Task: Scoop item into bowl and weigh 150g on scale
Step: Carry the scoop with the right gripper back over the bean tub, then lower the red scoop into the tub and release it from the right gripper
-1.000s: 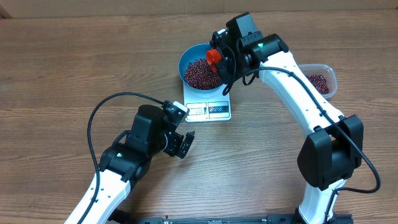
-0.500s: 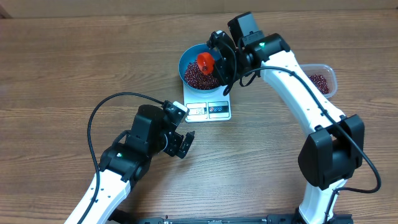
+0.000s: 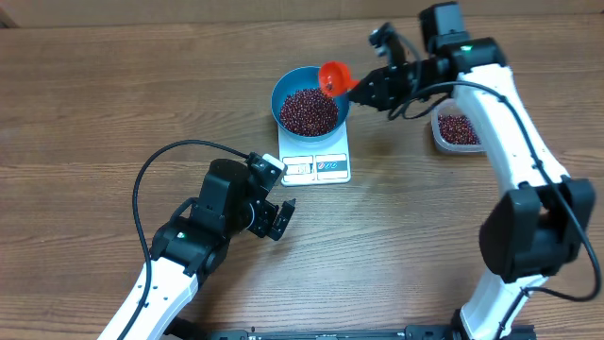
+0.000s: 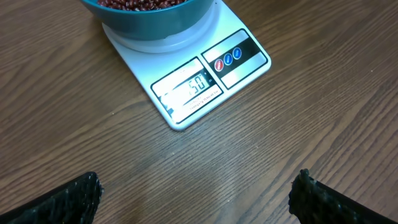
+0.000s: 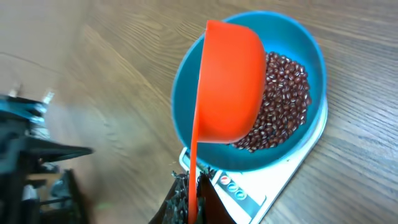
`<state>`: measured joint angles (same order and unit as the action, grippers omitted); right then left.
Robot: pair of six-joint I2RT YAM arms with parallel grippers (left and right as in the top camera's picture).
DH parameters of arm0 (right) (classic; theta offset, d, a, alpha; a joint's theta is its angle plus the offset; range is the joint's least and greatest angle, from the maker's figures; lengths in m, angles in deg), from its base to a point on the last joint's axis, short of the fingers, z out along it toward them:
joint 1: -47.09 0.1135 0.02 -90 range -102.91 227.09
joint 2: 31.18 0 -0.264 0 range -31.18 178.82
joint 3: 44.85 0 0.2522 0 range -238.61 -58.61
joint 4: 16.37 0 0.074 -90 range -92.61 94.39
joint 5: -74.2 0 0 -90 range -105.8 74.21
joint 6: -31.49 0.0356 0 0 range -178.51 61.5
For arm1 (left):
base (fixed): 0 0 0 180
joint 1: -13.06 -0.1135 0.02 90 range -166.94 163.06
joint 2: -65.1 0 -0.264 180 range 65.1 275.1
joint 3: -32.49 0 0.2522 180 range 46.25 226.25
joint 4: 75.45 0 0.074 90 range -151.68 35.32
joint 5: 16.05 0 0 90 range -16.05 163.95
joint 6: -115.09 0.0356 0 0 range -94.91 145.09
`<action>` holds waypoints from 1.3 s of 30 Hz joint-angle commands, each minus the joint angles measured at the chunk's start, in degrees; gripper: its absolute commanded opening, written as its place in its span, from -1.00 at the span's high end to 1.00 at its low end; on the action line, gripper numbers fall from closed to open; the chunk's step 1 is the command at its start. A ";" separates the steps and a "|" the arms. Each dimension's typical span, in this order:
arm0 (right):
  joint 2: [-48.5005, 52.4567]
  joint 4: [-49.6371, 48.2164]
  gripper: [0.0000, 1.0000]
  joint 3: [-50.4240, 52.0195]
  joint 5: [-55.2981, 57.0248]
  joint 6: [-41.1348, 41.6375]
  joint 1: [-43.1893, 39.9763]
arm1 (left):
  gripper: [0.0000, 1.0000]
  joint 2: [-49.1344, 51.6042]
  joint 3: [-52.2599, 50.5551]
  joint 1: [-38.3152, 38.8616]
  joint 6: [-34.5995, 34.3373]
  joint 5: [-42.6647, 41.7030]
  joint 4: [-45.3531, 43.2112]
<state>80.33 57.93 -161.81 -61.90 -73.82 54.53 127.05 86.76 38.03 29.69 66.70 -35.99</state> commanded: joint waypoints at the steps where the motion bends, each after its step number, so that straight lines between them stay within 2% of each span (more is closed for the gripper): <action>1: -5.75 1.95 0.93 -1.90 -5.07 -3.15 -3.08 | -0.99 0.28 -0.20 -0.20 -0.52 0.35 -0.02; 12: -12.66 13.75 0.92 -1.90 -4.31 -4.72 -18.08 | -0.99 0.28 -0.20 -0.20 -0.52 0.35 -0.04; 18: -12.66 20.04 0.93 -1.22 7.93 -4.02 -24.74 | -0.99 0.28 -0.20 -0.20 -0.52 0.35 -0.04; 23: -12.57 18.82 0.93 1.55 26.34 6.12 -24.46 | -0.99 0.28 -0.20 -0.20 -0.52 0.35 -0.04; 31: -12.48 13.46 0.92 7.39 42.51 17.22 -20.39 | -0.99 0.28 -0.20 -0.20 -0.55 0.35 -0.02; 39: -12.44 10.27 0.93 9.44 55.28 21.33 -14.34 | -0.99 0.28 -0.20 -0.20 -0.52 0.35 -0.04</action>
<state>68.83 68.79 -152.56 -14.34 -55.43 38.36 127.05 86.76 38.03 29.69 66.70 -35.99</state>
